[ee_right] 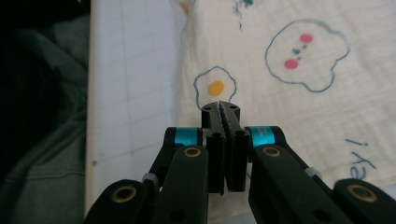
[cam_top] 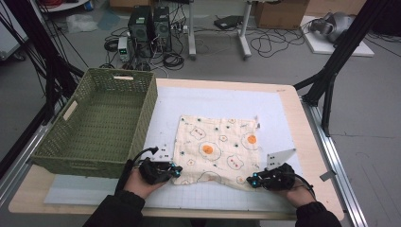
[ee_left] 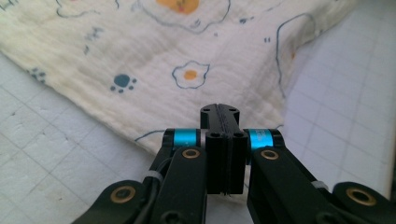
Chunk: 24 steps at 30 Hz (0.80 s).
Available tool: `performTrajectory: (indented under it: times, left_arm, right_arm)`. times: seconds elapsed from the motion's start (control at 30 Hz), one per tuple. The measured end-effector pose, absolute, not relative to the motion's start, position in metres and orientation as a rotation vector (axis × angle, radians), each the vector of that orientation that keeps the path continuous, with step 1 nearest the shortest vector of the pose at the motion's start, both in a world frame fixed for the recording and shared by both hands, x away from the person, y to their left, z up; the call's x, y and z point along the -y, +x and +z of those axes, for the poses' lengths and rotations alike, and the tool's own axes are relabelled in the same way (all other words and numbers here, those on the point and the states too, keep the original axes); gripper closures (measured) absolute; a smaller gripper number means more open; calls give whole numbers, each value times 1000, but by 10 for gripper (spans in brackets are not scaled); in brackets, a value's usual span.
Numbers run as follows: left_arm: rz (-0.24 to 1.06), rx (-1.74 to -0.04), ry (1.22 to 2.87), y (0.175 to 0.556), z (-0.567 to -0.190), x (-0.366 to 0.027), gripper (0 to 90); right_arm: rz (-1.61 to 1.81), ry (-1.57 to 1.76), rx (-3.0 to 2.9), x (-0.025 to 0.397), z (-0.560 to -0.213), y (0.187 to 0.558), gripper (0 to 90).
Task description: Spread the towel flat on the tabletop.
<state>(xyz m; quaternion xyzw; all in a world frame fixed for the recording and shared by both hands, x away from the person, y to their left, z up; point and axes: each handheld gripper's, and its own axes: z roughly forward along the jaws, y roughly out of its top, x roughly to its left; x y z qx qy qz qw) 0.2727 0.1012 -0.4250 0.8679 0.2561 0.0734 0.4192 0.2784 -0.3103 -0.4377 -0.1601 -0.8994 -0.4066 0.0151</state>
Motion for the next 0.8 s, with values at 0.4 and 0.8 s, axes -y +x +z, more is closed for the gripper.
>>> performTrajectory:
  times: [0.4, 0.8]
  left_arm:
    - [107, -607, 2248, 271, -440, -95, 893]
    - [101, -607, 2183, 270, -432, -97, 765]
  right_arm:
    - [-1200, -418, 2818, 295, -442, 268, 870]
    - [-1326, -532, 2714, 314, -437, 272, 639]
